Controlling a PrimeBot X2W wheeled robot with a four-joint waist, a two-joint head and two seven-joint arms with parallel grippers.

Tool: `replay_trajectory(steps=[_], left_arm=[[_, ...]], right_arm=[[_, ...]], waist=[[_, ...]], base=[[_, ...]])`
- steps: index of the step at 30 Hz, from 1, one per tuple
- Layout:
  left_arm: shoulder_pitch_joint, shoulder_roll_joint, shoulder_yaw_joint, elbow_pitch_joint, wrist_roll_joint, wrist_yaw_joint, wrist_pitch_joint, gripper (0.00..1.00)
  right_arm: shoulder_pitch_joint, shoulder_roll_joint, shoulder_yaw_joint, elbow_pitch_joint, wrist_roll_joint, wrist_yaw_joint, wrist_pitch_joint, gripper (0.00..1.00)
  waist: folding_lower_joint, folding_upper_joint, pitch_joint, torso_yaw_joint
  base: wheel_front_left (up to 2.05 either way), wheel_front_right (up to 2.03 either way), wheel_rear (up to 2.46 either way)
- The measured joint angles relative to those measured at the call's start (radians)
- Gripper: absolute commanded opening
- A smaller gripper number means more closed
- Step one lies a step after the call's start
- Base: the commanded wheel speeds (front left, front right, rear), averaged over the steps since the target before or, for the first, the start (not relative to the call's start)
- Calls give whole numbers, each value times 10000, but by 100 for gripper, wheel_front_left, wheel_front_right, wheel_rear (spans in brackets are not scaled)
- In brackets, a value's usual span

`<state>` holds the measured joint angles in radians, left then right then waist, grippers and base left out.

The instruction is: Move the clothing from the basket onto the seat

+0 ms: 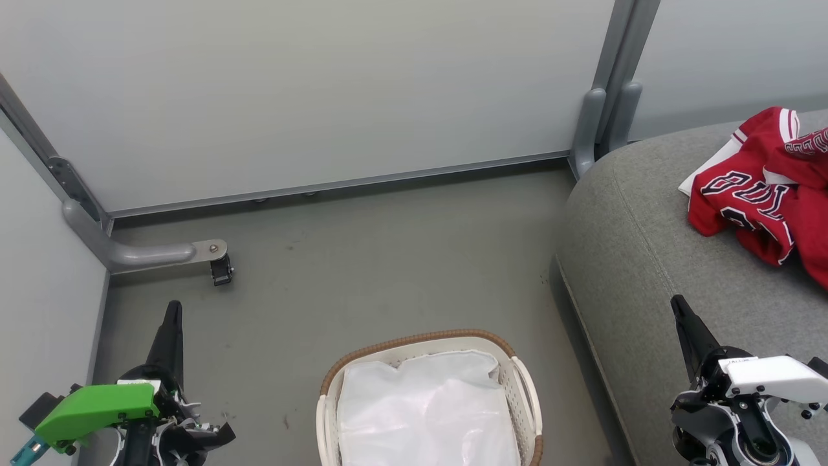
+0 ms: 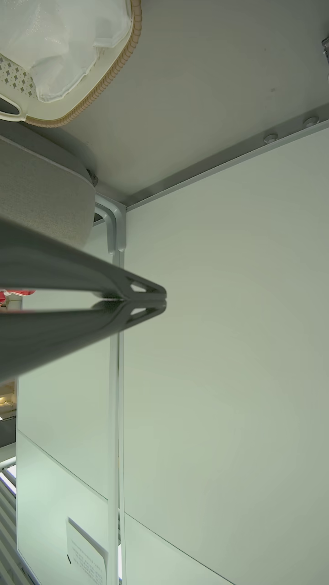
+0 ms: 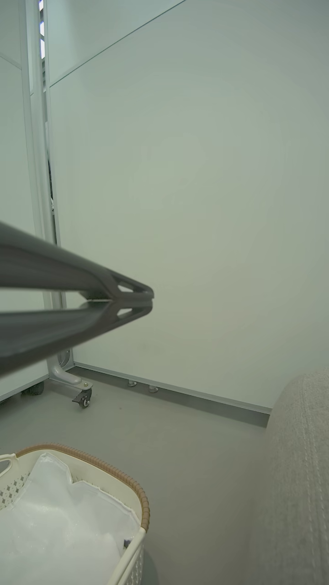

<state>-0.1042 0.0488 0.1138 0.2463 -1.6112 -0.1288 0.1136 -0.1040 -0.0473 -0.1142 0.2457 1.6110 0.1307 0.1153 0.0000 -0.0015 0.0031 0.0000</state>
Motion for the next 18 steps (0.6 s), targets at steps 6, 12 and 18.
replay_trajectory(steps=[6,12,18], left_arm=[[0,0,0,0,0,0,0,0],[0,0,0,0,0,0,0,0],[0,0,0,0,0,0,0,0]], right_arm=[[0,0,0,-2,0,0,0,0],[0,0,0,-2,0,0,0,0],[0,0,0,-2,0,0,0,0]], waist=[[0,0,0,0],[0,0,0,0],[0,0,0,0]], base=[[0,0,0],[0,0,0],[0,0,0]])
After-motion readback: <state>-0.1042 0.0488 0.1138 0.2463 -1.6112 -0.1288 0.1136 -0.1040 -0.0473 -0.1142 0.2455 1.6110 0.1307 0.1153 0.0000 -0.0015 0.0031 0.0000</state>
